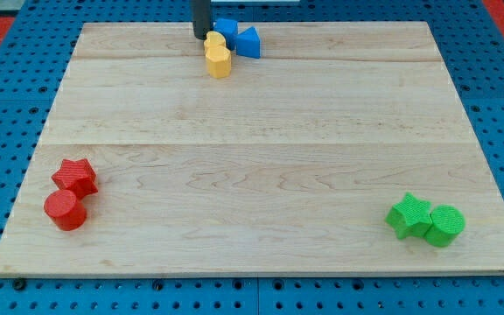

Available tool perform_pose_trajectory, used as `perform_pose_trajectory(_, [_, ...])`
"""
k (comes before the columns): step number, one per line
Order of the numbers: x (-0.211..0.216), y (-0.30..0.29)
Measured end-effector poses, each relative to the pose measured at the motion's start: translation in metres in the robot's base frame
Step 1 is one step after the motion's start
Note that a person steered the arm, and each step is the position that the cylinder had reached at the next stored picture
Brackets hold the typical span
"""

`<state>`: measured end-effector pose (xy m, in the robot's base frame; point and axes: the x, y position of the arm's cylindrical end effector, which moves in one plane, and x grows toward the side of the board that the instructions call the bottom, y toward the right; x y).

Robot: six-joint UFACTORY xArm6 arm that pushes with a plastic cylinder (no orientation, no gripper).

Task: Push the red circle to the right of the red star

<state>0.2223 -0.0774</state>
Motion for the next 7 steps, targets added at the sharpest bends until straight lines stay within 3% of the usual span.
perform_pose_trajectory(1, [0.022, -0.065])
perform_pose_trajectory(2, [0.08, -0.128])
perform_pose_trajectory(4, [0.256, -0.202])
perform_pose_trajectory(5, [0.331, -0.203])
perform_pose_trajectory(7, [0.349, -0.159])
